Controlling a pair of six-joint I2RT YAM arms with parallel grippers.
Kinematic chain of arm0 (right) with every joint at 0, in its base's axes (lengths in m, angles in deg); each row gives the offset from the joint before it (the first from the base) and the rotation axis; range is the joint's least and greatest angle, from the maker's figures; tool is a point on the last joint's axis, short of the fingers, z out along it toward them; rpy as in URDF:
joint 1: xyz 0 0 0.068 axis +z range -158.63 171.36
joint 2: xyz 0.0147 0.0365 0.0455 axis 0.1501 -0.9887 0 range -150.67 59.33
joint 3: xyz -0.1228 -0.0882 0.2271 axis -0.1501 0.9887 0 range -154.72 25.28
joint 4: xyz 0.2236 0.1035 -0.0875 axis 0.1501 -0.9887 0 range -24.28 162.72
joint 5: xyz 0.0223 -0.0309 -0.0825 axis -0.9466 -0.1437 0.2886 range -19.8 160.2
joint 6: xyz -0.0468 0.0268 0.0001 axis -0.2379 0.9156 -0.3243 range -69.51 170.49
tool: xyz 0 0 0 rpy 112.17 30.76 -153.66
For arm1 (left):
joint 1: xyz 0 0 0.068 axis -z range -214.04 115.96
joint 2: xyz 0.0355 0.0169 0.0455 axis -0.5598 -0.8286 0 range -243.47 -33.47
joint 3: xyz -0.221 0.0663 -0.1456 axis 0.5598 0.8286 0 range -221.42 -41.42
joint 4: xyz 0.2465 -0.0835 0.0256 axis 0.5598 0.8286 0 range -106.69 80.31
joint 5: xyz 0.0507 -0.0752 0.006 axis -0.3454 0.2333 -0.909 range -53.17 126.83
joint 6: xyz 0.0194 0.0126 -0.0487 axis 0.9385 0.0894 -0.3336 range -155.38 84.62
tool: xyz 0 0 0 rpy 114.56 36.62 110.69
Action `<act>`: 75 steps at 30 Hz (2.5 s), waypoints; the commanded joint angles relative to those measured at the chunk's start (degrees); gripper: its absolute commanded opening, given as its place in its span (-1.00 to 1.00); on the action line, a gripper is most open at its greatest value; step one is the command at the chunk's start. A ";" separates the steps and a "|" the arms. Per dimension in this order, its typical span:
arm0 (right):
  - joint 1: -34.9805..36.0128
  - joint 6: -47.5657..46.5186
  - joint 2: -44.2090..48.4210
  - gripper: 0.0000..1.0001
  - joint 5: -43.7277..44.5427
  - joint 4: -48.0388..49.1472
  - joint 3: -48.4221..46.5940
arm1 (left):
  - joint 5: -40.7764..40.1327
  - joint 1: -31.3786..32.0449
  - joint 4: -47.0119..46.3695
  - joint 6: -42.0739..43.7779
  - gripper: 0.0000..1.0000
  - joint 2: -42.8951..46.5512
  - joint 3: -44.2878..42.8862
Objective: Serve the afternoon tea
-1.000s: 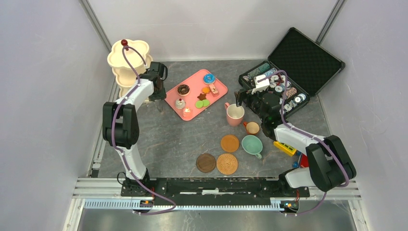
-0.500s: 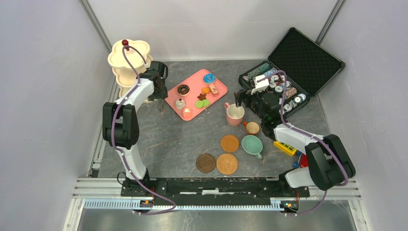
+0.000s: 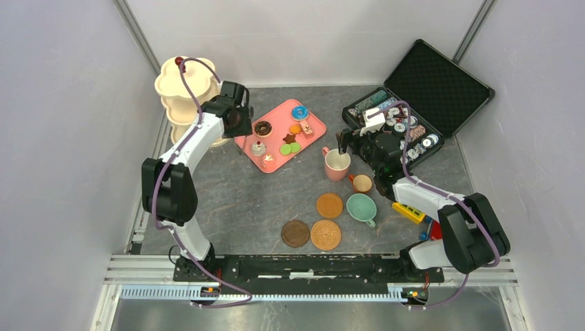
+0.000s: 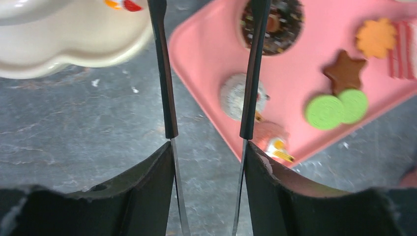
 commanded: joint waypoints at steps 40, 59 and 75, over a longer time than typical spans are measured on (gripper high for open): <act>0.24 -2.36 3.24 0.96 1.69 0.17 0.48 | 9.94 5.32 9.13 3.21 0.12 2.62 6.71; 0.24 -1.58 1.66 0.96 0.58 0.43 -0.39 | 5.83 5.53 7.75 3.60 -0.55 5.63 5.67; 0.26 -1.62 1.71 0.96 0.94 0.41 -0.22 | -1.63 5.44 7.13 3.19 -0.71 13.98 7.80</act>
